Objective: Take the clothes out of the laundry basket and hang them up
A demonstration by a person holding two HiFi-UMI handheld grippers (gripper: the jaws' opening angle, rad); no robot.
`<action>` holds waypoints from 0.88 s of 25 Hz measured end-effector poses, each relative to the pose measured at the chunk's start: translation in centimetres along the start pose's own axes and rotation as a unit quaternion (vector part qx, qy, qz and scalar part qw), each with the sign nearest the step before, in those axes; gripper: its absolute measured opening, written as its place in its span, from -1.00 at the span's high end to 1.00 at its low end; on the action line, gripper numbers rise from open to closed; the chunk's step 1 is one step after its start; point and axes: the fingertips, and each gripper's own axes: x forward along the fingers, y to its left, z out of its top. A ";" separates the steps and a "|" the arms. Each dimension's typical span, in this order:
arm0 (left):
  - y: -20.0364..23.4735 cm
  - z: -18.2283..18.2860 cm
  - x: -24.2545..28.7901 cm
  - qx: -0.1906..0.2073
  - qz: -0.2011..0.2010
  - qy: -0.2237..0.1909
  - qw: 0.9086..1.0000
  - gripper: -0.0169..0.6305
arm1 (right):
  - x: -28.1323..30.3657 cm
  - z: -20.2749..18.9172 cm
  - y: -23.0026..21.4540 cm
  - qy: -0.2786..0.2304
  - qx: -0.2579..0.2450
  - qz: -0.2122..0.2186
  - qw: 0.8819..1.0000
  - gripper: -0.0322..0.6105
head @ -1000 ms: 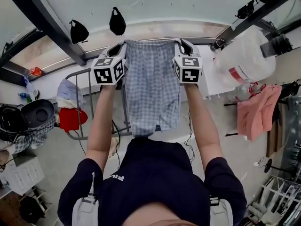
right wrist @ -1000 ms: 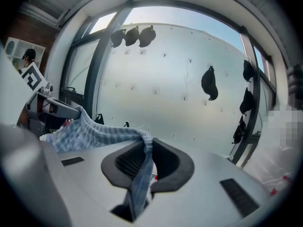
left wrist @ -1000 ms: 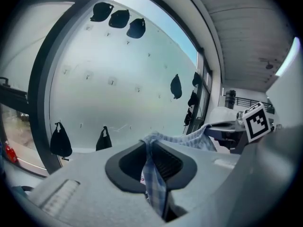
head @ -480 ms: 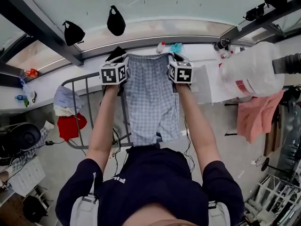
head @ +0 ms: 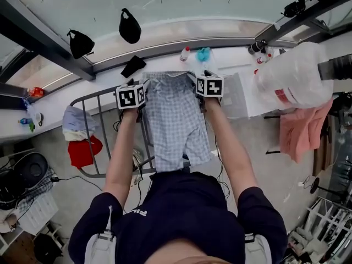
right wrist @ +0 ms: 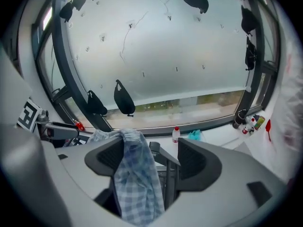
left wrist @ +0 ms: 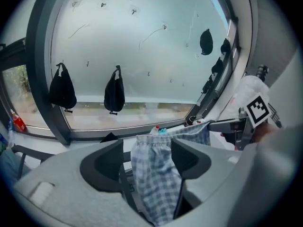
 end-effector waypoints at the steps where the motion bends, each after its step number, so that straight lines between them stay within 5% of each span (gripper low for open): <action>1: -0.1 -0.1 -0.2 -0.001 0.001 -0.002 1.000 0.01 | -0.1 -0.2 0.0 0.004 0.000 0.002 1.000 -0.18; 22: -7.8 -3.8 -11.6 -0.005 0.041 -0.089 0.995 0.01 | -11.6 -3.7 3.2 -0.051 -0.059 0.076 0.994 -0.22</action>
